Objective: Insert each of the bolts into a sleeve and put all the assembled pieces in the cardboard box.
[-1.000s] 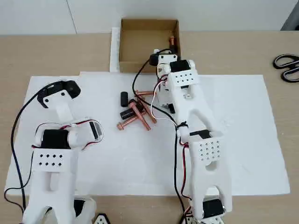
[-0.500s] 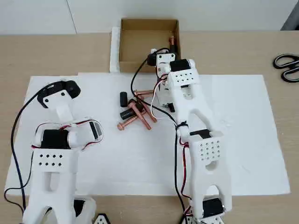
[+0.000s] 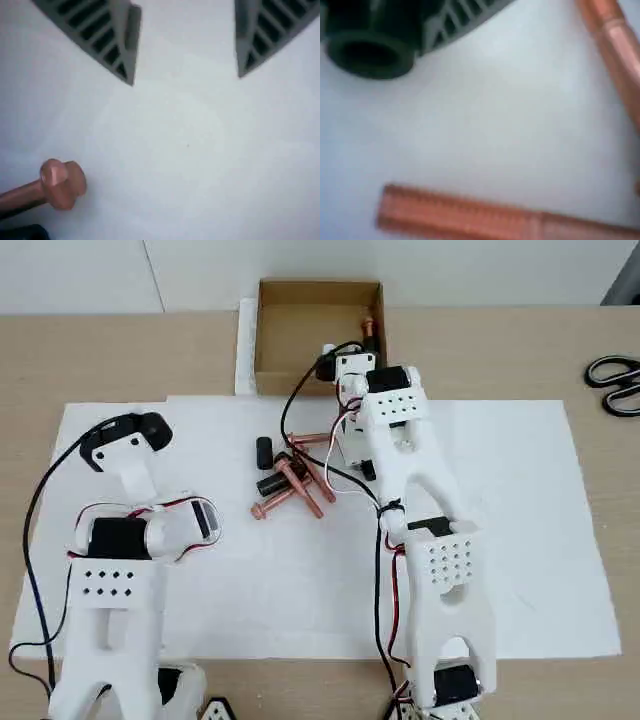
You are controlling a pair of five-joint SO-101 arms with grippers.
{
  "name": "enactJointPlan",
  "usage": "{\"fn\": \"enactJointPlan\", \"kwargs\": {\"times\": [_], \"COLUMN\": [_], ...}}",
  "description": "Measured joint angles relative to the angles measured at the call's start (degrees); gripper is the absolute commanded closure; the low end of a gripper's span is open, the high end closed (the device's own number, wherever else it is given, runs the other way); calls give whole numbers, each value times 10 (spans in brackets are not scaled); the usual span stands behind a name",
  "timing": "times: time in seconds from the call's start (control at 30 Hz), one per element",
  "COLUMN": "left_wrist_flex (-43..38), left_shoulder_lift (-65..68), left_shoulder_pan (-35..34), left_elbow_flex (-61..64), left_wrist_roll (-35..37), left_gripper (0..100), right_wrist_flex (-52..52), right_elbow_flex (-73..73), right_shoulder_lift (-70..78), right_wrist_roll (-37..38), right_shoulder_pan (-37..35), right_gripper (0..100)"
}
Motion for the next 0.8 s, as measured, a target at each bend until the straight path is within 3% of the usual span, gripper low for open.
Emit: {"fn": "enactJointPlan", "kwargs": {"times": [0.53,0.8], "left_wrist_flex": [0,0], "left_shoulder_lift": [0,0], "left_shoulder_pan": [0,0], "left_elbow_flex": [0,0], "left_wrist_roll": [0,0], "left_gripper": [874,874], "right_wrist_flex": [98,117], "right_elbow_flex": [1,16], "right_shoulder_lift": [-84,-90], "right_wrist_roll": [-45,-71], "right_shoulder_pan": [-14,11], "right_gripper": [981,980]}}
